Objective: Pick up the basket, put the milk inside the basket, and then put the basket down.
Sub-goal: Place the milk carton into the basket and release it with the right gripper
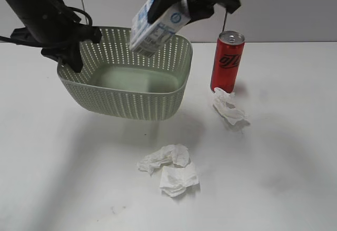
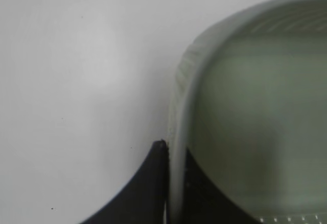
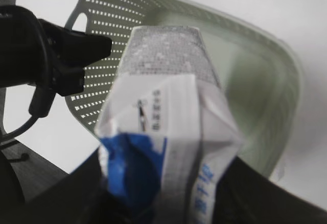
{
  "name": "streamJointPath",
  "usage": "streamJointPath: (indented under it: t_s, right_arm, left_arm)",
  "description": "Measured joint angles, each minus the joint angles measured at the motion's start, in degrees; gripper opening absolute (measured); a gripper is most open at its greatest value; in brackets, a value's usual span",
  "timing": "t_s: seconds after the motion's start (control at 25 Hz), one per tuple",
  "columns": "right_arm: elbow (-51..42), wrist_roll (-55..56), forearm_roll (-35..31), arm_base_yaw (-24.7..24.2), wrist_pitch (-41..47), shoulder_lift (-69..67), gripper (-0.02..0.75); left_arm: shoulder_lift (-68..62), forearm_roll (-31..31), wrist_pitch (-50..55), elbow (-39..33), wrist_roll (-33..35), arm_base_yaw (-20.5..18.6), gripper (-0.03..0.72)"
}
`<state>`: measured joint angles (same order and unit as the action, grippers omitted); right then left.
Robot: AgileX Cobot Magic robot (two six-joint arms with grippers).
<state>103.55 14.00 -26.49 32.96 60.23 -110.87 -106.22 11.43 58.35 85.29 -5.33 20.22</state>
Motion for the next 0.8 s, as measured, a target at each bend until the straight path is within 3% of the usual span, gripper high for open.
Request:
streamJointPath:
  t_s: [0.24,0.52,0.8]
  right_arm:
    - [9.8,1.5,12.3,3.8,9.2,-9.0,0.3]
    - [21.1,1.9,14.3,4.6,10.1,-15.8,0.3]
    - [21.7,1.9,20.4,7.4,10.2,-18.2,0.3]
  left_arm:
    - [-0.1,-2.3,-0.1,0.0,0.0,0.0,0.0]
    - [-0.1,-2.7,-1.1,0.0,-0.3,0.0,0.0]
    - [-0.9,-3.4,-1.2,0.0,-0.3,0.0,0.0]
